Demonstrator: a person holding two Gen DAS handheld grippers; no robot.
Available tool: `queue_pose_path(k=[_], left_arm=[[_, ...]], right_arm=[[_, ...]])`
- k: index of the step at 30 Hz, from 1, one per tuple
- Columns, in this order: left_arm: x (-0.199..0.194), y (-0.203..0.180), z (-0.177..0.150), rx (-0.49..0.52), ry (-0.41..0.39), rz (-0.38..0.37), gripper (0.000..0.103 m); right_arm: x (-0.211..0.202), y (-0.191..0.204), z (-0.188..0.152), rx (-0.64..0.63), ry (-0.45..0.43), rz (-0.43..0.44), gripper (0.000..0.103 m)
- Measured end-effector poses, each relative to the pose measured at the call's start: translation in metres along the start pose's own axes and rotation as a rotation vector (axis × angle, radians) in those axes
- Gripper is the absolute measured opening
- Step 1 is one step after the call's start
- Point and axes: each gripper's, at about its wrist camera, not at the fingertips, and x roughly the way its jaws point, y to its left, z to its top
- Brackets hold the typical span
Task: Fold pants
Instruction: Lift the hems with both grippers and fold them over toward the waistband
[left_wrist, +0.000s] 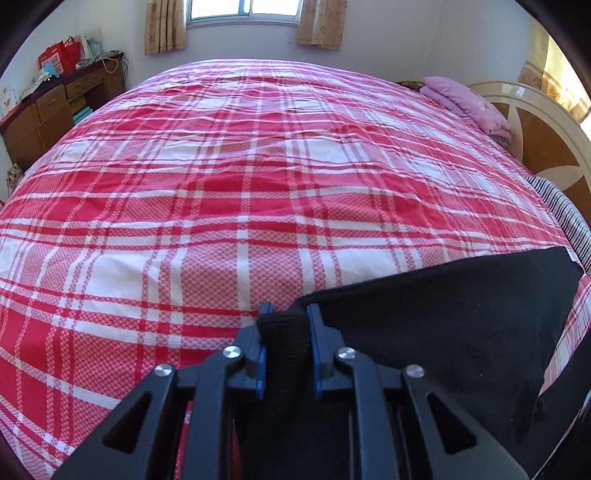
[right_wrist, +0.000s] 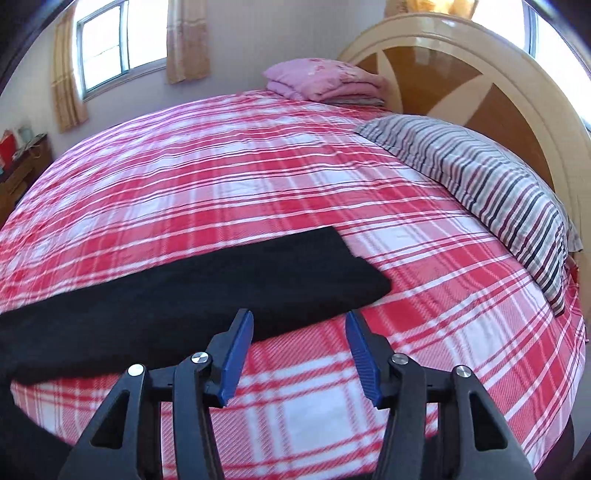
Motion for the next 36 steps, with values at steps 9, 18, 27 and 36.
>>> queue_pose_path(k=[9, 18, 27, 36], left_arm=[[0.003, -0.004, 0.001, 0.006, -0.016, 0.026, 0.019], [0.004, -0.006, -0.002, 0.011, -0.037, 0.046, 0.019], [0.006, -0.007, -0.001, 0.017, -0.037, 0.058, 0.019], [-0.003, -0.007, 0.004, 0.022, -0.056, 0.031, 0.015]], right_arm=[[0.075, -0.028, 0.05, 0.037, 0.086, 0.008, 0.054], [0.134, -0.032, 0.069, 0.036, 0.155, 0.023, 0.054], [0.15, -0.023, 0.069, -0.001, 0.154, 0.052, 0.027], [0.104, -0.019, 0.071, -0.008, 0.071, 0.068, 0.009]])
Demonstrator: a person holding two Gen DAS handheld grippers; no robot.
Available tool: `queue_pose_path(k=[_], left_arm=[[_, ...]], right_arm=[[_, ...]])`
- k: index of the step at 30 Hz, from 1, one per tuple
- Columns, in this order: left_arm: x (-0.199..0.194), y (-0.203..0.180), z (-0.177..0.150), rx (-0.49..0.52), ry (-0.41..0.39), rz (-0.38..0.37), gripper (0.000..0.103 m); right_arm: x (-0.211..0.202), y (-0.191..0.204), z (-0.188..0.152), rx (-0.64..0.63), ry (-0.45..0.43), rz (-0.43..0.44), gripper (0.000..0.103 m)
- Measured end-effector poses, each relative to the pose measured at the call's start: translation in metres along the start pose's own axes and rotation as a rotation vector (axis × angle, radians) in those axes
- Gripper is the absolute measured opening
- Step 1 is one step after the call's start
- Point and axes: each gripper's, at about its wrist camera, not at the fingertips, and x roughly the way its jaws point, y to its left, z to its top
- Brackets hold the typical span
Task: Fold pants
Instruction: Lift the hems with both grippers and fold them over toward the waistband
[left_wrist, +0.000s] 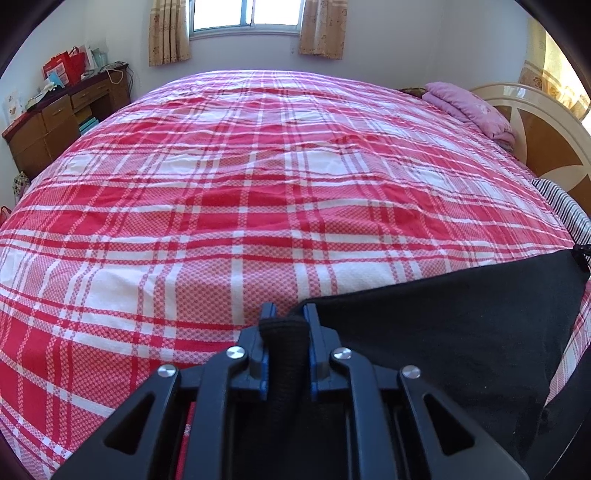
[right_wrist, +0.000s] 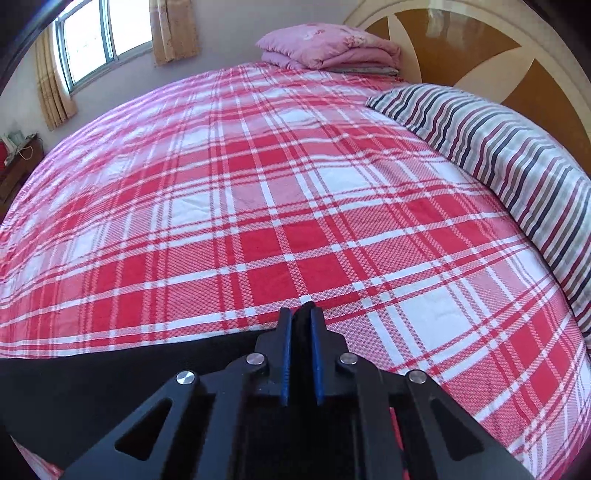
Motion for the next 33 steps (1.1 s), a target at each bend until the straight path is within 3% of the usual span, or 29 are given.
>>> queue_pose_path(k=[14, 23, 33], left_arm=[[-0.044, 0.004, 0.004, -0.008, -0.167, -0.087, 0.015], [-0.061, 0.002, 0.001, 0.018, -0.194, -0.103, 0.015], [-0.091, 0.01, -0.015, 0.028, -0.251, -0.114, 0.015]], right_arm=[[-0.102, -0.01, -0.024, 0.006, -0.197, 0.026, 0.004], [-0.11, -0.022, -0.056, 0.025, -0.178, 0.021, 0.003], [-0.149, -0.034, -0.077, 0.042, -0.257, 0.011, 0.003]])
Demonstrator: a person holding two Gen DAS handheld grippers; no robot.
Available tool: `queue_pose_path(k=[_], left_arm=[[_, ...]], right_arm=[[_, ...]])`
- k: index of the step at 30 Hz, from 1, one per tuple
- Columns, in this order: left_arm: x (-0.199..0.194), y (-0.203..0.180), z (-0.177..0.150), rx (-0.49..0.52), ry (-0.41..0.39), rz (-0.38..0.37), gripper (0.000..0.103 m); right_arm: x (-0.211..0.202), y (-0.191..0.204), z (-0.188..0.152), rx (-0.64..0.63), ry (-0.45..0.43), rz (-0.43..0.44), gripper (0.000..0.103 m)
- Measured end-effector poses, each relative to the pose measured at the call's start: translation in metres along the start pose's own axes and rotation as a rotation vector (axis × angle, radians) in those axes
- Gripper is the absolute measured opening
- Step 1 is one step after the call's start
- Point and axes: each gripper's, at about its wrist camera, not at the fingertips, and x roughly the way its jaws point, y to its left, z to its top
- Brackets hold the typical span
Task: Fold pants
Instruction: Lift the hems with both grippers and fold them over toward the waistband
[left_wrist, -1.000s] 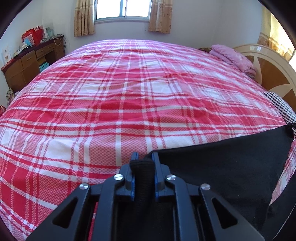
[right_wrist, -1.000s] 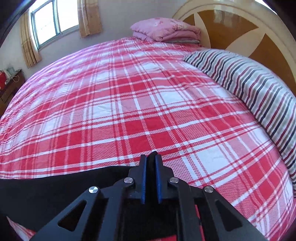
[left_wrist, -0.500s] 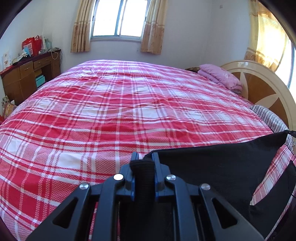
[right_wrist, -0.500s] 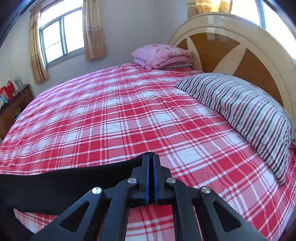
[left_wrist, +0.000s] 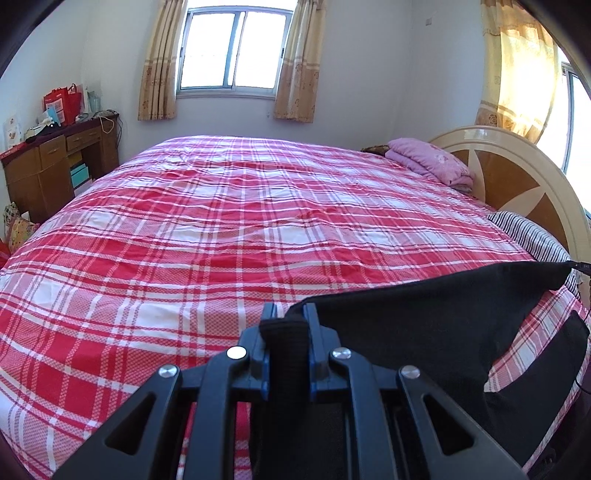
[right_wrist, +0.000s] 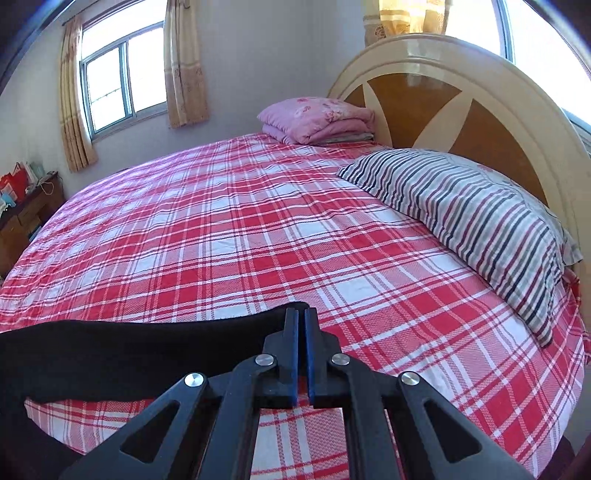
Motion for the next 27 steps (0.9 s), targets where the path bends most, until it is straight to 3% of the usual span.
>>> queue_pose_path(k=[16, 21, 27], left_arm=[[-0.071, -0.006, -0.059, 0.064, -0.1, -0.12, 0.015], [-0.085, -0.007, -0.082, 0.101, -0.096, -0.139, 0.015], [-0.085, -0.02, -0.114, 0.224, -0.048, -0.1, 0.016]], right_arm=[[-0.078, -0.04, -0.079, 0.097, -0.044, 0.014, 0.002], [-0.1, -0.048, -0.105, 0.107, -0.055, 0.007, 0.002], [-0.109, -0.068, -0.126, 0.165, -0.056, -0.012, 0.002]])
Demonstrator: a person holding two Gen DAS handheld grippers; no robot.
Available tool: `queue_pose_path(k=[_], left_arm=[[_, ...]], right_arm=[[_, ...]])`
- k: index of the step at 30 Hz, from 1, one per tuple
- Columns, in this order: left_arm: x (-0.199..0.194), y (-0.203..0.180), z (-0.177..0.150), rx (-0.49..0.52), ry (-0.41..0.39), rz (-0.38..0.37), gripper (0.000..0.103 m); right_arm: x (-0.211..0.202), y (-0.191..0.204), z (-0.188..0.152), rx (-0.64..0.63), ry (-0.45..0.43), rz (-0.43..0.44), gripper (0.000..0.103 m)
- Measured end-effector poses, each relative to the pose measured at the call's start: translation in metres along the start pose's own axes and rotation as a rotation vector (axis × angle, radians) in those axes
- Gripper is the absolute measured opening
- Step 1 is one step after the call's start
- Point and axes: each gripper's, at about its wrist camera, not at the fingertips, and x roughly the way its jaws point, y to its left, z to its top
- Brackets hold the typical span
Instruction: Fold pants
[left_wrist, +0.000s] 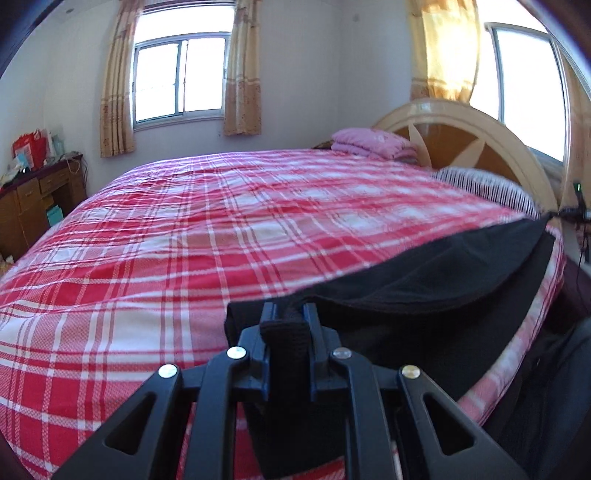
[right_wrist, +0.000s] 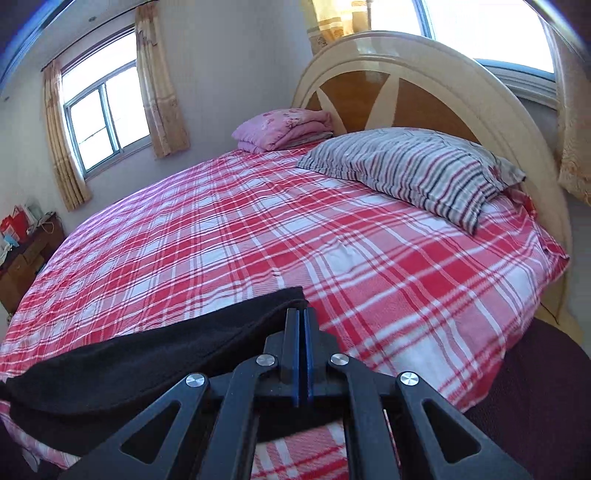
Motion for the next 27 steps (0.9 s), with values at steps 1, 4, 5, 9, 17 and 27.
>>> queue_pose_path(k=[1, 4, 5, 9, 17, 27], left_arm=[[0.0, -0.003, -0.004, 0.017, 0.007, 0.003, 0.016], [0.0, -0.009, -0.015, 0.051, 0.022, 0.012, 0.016], [0.0, -0.009, -0.018, 0.054, 0.025, 0.012, 0.017], [-0.002, -0.006, -0.025, 0.053, 0.02, 0.011, 0.021], [-0.026, -0.001, -0.036, 0.084, 0.016, 0.047, 0.053], [-0.062, 0.025, -0.049, -0.044, 0.045, 0.051, 0.06]], right_arm=[[0.0, -0.003, -0.003, 0.006, 0.003, -0.006, 0.002], [0.005, -0.011, -0.012, 0.007, 0.035, -0.018, 0.002], [0.008, -0.012, -0.016, 0.004, 0.046, -0.025, 0.002], [0.014, -0.019, -0.03, 0.008, 0.076, -0.036, 0.002], [0.006, -0.023, -0.034, 0.015, 0.073, -0.051, 0.007], [-0.038, 0.056, -0.023, -0.13, -0.026, 0.025, 0.043]])
